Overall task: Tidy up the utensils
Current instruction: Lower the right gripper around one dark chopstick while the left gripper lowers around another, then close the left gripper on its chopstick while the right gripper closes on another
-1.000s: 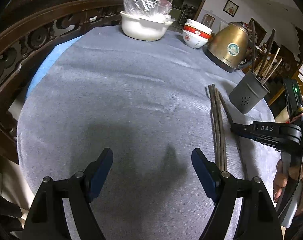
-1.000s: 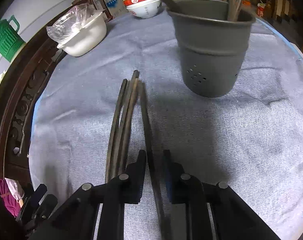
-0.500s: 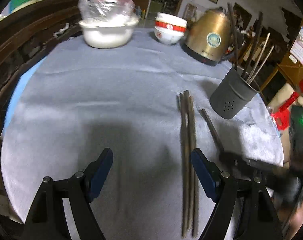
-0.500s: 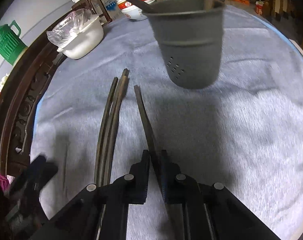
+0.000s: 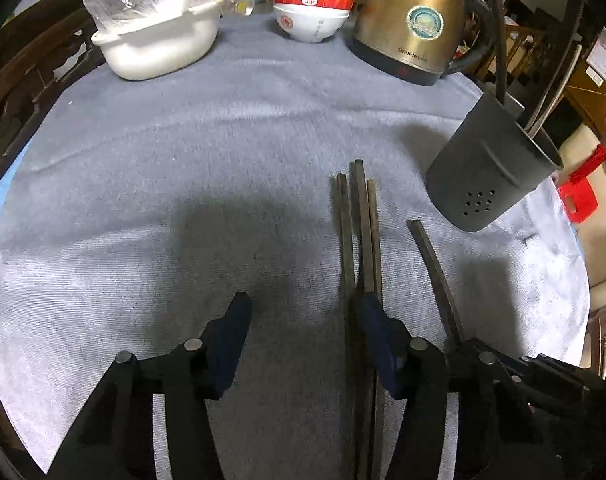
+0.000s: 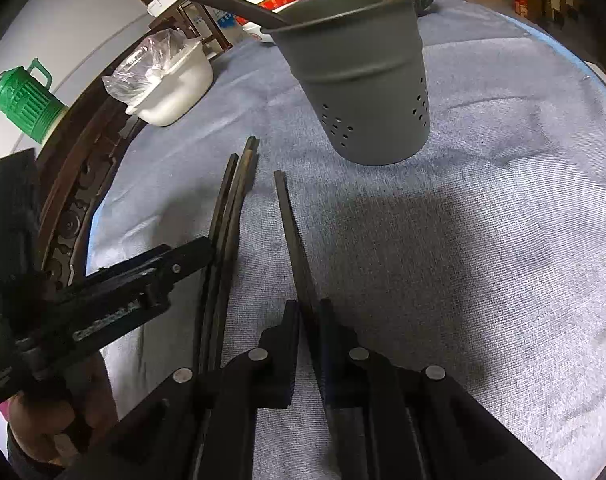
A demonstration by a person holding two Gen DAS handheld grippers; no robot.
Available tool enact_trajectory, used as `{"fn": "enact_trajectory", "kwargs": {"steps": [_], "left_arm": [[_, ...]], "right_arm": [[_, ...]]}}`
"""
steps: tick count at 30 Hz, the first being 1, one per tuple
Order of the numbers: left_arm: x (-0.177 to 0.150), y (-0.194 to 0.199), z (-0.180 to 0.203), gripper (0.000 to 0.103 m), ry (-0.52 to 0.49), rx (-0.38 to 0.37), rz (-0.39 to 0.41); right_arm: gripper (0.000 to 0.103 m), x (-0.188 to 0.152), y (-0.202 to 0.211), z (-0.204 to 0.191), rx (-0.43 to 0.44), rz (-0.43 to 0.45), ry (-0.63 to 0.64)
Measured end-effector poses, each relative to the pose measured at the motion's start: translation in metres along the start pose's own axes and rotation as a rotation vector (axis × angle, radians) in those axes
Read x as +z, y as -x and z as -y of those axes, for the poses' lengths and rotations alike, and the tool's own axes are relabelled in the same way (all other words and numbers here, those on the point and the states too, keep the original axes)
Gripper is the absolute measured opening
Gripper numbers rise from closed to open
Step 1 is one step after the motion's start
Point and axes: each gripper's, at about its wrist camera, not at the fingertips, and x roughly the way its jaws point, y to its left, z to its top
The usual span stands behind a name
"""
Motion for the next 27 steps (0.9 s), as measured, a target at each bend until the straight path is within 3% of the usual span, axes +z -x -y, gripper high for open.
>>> {"fn": "enact_trajectory", "kwargs": {"steps": [2,6,11,13,15,17,25,27], "left_arm": [[0.002,-0.001,-0.001,0.049,0.01,-0.017,-0.011],[0.003,-0.003,-0.002,0.048,0.022,-0.032,-0.024],[0.002,-0.005,0.002,0.044,-0.015,-0.008,-0.026],[0.002,-0.006,0.0,0.021,-0.018,0.008,-0.033],[0.001,-0.006,-0.007,0.008,-0.007,0.009,-0.046],[-0.001,-0.004,-0.015,0.006,0.018,-0.023,-0.06],[-0.03,0.013,-0.045,0.006,0.095,-0.041,-0.068],[-0.031,0.015,-0.043,0.006,0.101,-0.031,-0.067]], "right_arm": [[0.01,-0.001,0.001,0.001,0.0,-0.001,0.001],[0.01,0.0,0.001,-0.001,-0.01,-0.005,0.009],[0.01,0.002,-0.001,-0.004,-0.023,-0.009,0.018],[0.011,0.002,-0.001,-0.006,-0.028,-0.011,0.021],[0.011,0.002,-0.001,-0.006,-0.033,-0.013,0.024],[0.01,0.002,-0.001,-0.007,-0.041,-0.018,0.027],[0.01,-0.004,0.001,-0.006,-0.044,-0.035,0.014],[0.014,-0.003,0.0,-0.006,-0.029,-0.028,0.002]]}}
